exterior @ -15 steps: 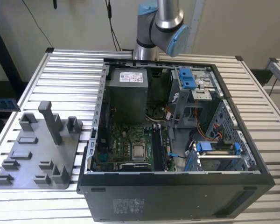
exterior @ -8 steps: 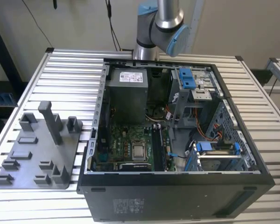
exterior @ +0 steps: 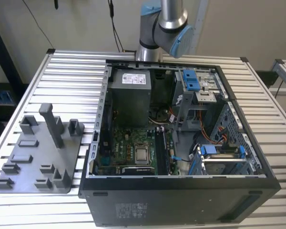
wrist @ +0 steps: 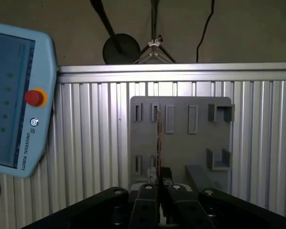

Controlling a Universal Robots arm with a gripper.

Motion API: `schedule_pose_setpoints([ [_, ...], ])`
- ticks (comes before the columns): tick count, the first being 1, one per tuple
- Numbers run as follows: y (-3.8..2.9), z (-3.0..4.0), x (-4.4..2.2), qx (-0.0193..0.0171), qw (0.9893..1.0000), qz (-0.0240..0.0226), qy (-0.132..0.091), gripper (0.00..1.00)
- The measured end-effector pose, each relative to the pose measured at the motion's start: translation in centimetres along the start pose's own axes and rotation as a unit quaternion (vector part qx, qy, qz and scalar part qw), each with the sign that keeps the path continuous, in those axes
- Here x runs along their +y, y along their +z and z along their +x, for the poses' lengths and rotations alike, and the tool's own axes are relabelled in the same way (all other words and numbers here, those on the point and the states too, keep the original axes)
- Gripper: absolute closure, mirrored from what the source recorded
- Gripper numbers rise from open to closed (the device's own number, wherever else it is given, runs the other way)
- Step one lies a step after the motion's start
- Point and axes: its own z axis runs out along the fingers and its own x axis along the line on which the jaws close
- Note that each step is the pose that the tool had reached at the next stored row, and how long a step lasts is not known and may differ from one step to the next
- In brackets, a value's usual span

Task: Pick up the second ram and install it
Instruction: 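Pick up the second ram and move it above second insertion slot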

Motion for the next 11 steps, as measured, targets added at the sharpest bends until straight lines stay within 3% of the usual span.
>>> schedule_pose_setpoints([
  [11, -0.09, -0.01, -0.18, 0.0002, 1.0, -0.0001, 0.0, 0.86],
])
